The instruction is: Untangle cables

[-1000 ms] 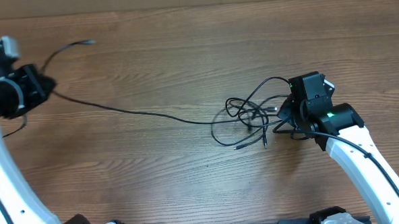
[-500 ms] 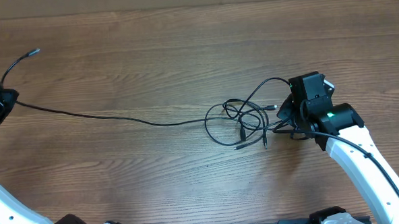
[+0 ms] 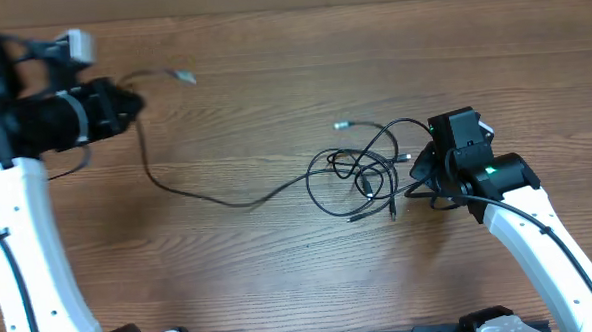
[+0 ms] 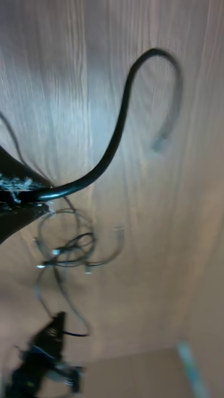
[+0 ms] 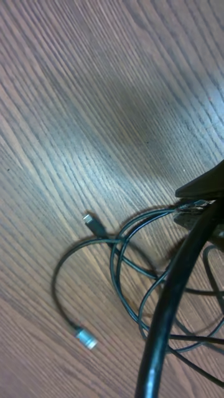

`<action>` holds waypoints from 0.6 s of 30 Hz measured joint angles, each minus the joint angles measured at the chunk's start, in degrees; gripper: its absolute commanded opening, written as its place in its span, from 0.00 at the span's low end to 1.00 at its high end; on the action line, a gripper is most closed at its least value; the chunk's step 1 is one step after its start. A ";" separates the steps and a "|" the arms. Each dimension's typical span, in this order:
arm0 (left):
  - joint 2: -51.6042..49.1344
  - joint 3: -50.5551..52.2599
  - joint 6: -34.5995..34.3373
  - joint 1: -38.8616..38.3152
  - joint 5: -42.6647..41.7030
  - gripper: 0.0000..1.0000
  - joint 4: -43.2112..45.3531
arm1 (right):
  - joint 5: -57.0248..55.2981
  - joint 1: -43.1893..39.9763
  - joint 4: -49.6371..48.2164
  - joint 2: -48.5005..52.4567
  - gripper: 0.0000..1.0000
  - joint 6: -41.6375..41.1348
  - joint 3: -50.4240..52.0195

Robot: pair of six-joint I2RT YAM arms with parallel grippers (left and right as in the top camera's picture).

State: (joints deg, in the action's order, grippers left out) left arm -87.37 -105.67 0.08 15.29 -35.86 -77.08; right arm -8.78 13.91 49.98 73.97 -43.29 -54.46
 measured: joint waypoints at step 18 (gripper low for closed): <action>-13.44 -0.15 0.37 -27.04 11.19 0.09 -1.57 | 0.02 -0.02 0.63 0.00 0.04 0.02 0.00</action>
State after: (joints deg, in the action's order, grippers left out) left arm -100.82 -105.82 0.45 -11.75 -24.67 -78.65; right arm -8.75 13.89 50.61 73.97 -43.27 -54.46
